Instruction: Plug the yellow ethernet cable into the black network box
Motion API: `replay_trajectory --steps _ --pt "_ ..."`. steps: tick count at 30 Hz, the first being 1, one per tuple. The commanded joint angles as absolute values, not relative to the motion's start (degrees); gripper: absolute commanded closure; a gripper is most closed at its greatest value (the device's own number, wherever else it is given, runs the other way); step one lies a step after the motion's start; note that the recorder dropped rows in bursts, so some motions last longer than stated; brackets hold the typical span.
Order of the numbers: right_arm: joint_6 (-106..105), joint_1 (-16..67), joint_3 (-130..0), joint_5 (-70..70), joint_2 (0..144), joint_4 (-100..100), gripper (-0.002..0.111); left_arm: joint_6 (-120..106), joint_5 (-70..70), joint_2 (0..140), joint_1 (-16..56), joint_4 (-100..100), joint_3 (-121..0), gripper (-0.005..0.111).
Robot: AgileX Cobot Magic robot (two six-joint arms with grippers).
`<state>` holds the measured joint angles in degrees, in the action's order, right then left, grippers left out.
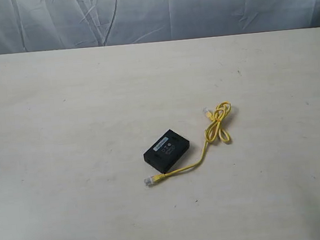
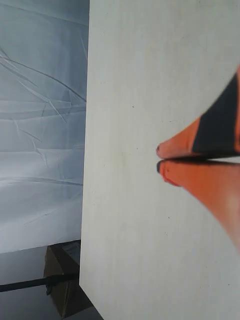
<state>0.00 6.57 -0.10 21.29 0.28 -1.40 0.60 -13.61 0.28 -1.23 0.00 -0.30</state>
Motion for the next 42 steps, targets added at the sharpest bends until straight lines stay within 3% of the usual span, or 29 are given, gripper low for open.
replay_trajectory --steps 1,6,16,26,33,42 --pt "0.00 6.24 0.00 20.36 0.00 -2.04 0.109 0.97 -13.60 0.00 -1.04 -0.37 0.00 0.107" --pt "0.00 6.24 0.00 15.82 0.00 -2.30 0.109 0.97 -13.60 0.00 -1.04 -0.37 0.00 0.107" --pt "0.00 6.24 0.00 -11.30 0.00 -2.30 0.109 0.97 -13.60 0.00 -1.04 -0.37 0.00 0.107" --pt "0.00 6.24 0.00 -19.49 0.00 -2.30 0.109 0.97 -13.60 0.00 -1.04 -0.37 0.00 0.107" --pt "-0.73 6.24 -0.45 -18.94 0.00 -2.30 0.109 0.97 -13.60 0.00 -1.04 -0.37 0.00 0.107" --pt "-4.12 6.24 -22.40 7.59 16.10 -2.42 0.109 0.97 -13.60 0.00 -1.04 -0.37 0.00 0.107"
